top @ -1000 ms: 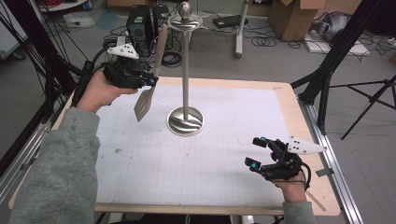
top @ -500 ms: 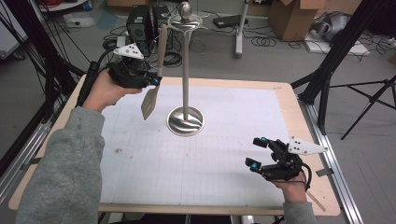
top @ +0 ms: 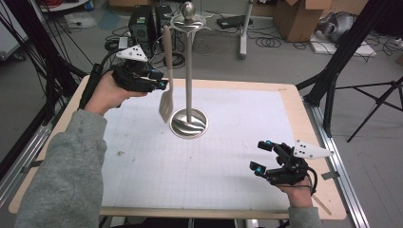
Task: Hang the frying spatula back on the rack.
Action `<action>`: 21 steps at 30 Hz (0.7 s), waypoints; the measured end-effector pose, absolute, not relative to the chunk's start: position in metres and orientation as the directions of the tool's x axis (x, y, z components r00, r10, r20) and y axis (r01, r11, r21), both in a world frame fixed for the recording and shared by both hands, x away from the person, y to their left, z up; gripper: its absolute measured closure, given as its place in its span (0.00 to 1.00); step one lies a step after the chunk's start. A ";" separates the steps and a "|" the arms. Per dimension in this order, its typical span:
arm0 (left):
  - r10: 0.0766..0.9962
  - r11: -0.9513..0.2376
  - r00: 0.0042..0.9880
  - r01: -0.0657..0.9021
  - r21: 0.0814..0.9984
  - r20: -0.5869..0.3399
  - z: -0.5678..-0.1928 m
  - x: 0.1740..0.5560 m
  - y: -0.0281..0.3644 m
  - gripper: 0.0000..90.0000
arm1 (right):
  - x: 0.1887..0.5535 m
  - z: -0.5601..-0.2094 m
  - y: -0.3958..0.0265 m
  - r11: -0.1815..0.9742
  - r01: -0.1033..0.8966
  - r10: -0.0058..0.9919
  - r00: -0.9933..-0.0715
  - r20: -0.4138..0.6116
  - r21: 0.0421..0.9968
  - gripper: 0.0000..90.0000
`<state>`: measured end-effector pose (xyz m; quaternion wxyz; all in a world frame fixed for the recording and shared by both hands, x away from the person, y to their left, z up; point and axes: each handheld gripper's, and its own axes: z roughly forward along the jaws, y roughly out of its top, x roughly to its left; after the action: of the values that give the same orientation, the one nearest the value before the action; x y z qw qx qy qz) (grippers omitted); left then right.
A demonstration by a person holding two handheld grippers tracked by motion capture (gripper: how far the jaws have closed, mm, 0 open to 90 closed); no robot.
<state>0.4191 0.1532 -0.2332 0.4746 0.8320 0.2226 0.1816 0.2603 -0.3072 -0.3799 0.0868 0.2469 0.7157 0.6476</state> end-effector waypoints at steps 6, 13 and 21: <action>0.557 -0.409 0.828 0.205 0.889 0.065 -0.240 0.414 0.158 0.39 | 0.259 -0.380 -0.307 0.040 0.244 0.465 -0.863 0.198 0.969 0.16; 0.555 -0.363 0.832 0.238 0.901 0.004 -0.248 0.408 0.173 0.25 | 0.259 -0.380 -0.307 0.044 0.237 0.467 -0.864 0.190 0.971 0.16; 0.538 -0.326 0.842 0.238 0.915 -0.028 -0.252 0.394 0.186 0.16 | 0.259 -0.381 -0.306 0.045 0.247 0.467 -0.861 0.198 0.968 0.16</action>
<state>0.3938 0.1858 -0.2519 0.5275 0.8019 0.2421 0.1420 0.2586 -0.3061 -0.3806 0.0854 0.2489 0.7177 0.6447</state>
